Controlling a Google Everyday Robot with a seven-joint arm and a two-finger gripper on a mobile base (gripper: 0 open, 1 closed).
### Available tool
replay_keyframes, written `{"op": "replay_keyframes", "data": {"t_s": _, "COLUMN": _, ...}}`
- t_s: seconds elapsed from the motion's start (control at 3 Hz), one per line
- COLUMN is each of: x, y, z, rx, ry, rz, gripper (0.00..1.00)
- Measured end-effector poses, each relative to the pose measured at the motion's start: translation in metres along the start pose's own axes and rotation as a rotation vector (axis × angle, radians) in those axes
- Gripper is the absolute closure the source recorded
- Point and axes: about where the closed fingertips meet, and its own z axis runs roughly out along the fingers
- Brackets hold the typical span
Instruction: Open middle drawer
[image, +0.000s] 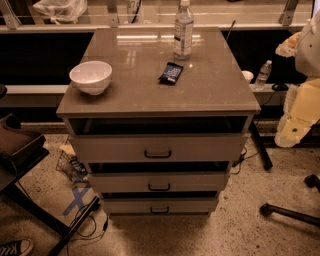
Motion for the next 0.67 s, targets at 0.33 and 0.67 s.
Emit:
{"op": "replay_keyframes", "data": {"t_s": 0.33, "x": 0.0000, "y": 0.0000, "z": 0.0000, "rx": 0.000, "ry": 0.000, "rz": 0.000, "gripper": 0.00}}
{"op": "replay_keyframes", "data": {"t_s": 0.67, "x": 0.0010, "y": 0.0032, "z": 0.0062, "rx": 0.004, "ry": -0.018, "rz": 0.003, "gripper": 0.00}}
